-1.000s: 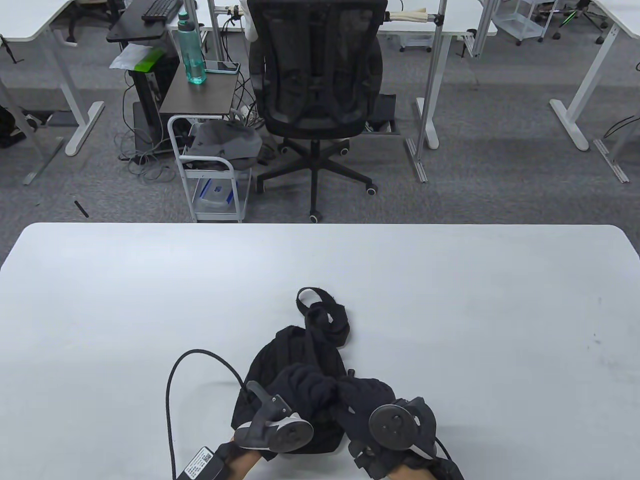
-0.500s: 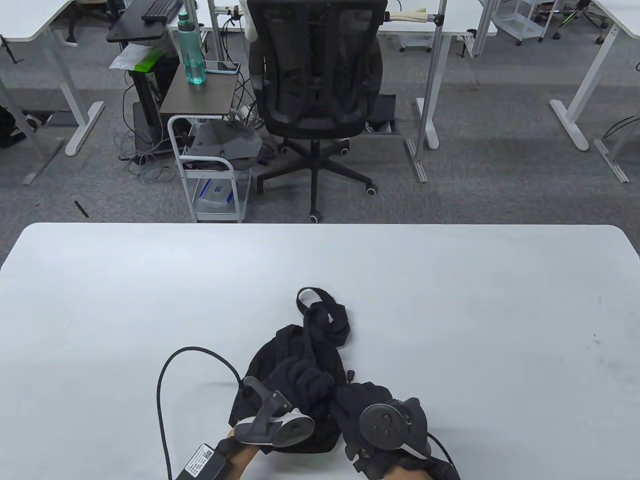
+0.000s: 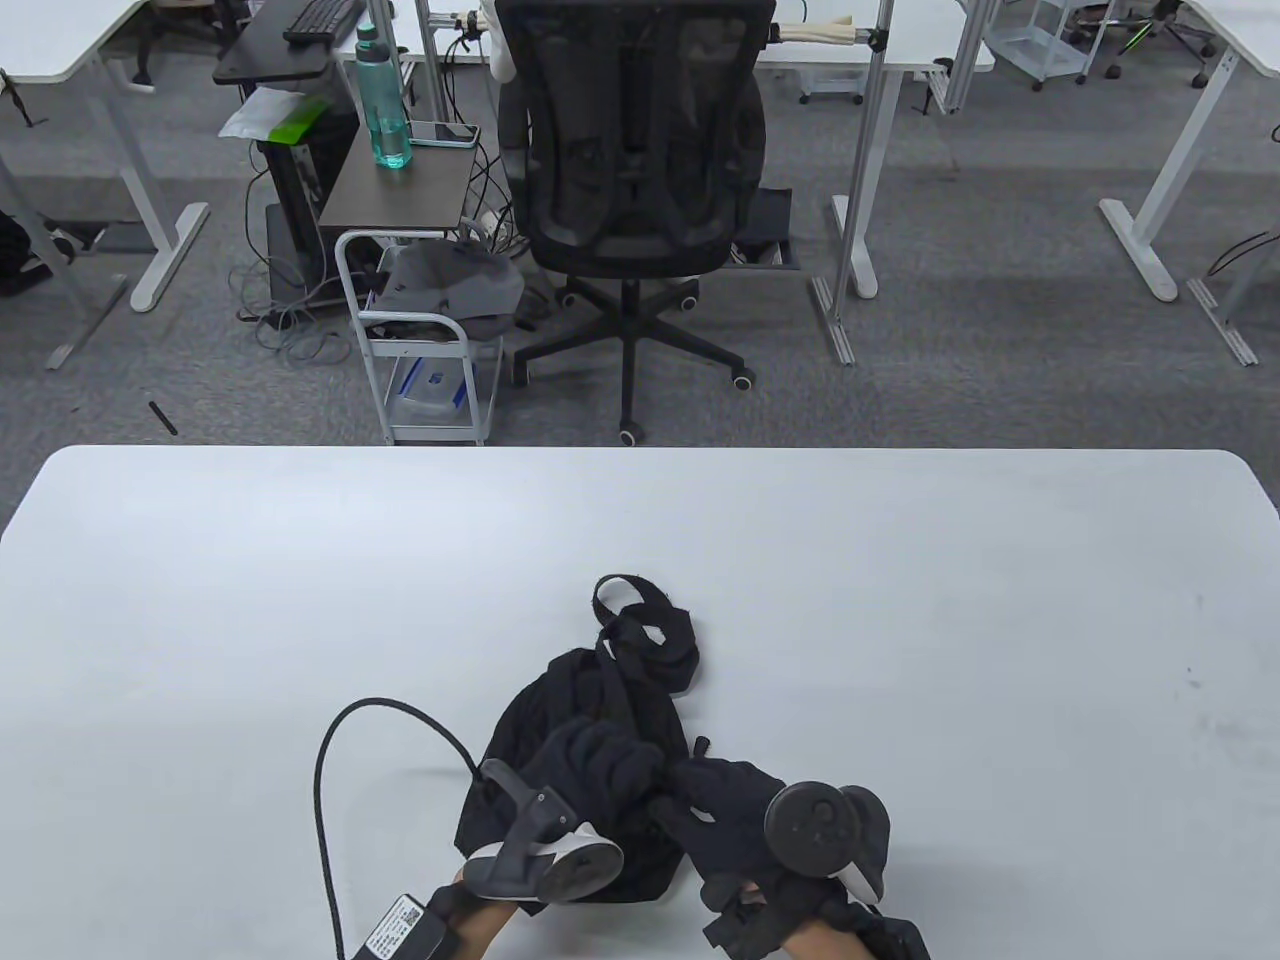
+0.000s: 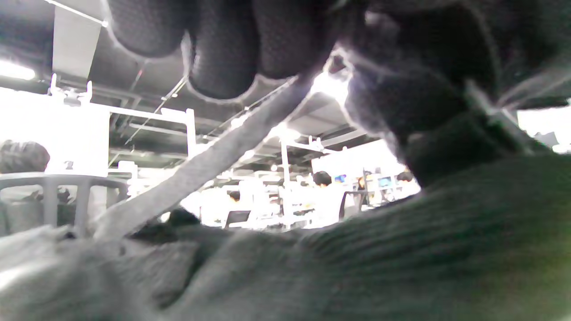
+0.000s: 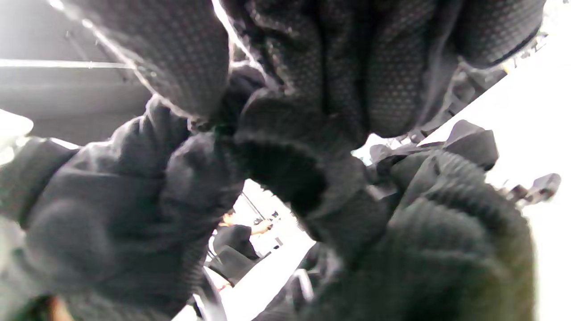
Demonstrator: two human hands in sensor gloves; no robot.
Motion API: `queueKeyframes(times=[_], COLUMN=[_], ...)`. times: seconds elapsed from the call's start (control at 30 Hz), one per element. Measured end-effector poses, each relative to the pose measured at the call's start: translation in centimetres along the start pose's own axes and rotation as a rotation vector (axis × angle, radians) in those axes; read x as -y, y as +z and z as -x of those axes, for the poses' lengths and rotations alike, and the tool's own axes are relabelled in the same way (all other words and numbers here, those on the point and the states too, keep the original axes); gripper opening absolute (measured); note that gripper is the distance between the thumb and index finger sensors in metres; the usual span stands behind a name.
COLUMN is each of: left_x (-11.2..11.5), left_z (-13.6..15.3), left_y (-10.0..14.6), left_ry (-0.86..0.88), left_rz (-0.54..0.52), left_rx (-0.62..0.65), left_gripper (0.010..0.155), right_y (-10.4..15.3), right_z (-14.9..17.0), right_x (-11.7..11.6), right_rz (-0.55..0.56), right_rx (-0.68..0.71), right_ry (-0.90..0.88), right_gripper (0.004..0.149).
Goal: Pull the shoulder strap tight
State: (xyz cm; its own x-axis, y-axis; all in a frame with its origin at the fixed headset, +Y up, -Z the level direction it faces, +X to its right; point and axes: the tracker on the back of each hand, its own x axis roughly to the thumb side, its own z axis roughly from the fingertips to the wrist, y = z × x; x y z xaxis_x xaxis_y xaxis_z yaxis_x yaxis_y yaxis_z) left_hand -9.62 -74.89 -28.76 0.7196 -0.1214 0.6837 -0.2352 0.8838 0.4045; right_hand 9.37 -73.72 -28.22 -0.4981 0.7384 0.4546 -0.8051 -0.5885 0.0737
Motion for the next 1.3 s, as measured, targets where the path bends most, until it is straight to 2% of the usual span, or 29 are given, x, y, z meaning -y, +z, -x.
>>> queueKeyframes(times=[0.13,0.27,0.4,0.63,0.77,0.9,1.03,1.3], left_x=[-0.3,0.0,0.5,0.9,0.6,-0.1,-0.5,0.5], left_z=[-1.0,-1.2,-0.8,1.4,0.8,-0.5,-2.0,-1.2], left_y=[-0.1,-0.2,-0.2,0.1,0.2,0.1,-0.1,-0.2], left_ry=[-0.045,-0.102,-0.202,-0.175,-0.198,-0.147,-0.182,-0.222], left_rz=[-0.027,-0.018,0.005,0.037,0.018,-0.024,-0.053,0.005], left_rx=[0.031,0.053,0.105,0.0,0.024,0.051,0.099,0.12], left_gripper=[0.064,0.063,0.064,0.065,0.064,0.064,0.064,0.065], right_y=[0.1,0.1,-0.1,0.0,0.1,0.2,0.3,-0.1], right_z=[-0.2,-0.2,-0.3,0.3,0.6,0.4,-0.1,0.0], right_x=[0.2,0.1,0.0,0.8,1.0,0.8,0.3,0.0], right_rz=[0.033,0.016,-0.023,-0.043,-0.033,-0.024,0.018,-0.049], right_rx=[-0.011,-0.029,-0.041,-0.058,-0.059,-0.045,-0.023,-0.046], right_ry=[0.021,0.008,0.043,0.021,-0.006,-0.016,-0.011,0.02], right_gripper=[0.04,0.037,0.036,0.036,0.037,0.048,0.039,0.036])
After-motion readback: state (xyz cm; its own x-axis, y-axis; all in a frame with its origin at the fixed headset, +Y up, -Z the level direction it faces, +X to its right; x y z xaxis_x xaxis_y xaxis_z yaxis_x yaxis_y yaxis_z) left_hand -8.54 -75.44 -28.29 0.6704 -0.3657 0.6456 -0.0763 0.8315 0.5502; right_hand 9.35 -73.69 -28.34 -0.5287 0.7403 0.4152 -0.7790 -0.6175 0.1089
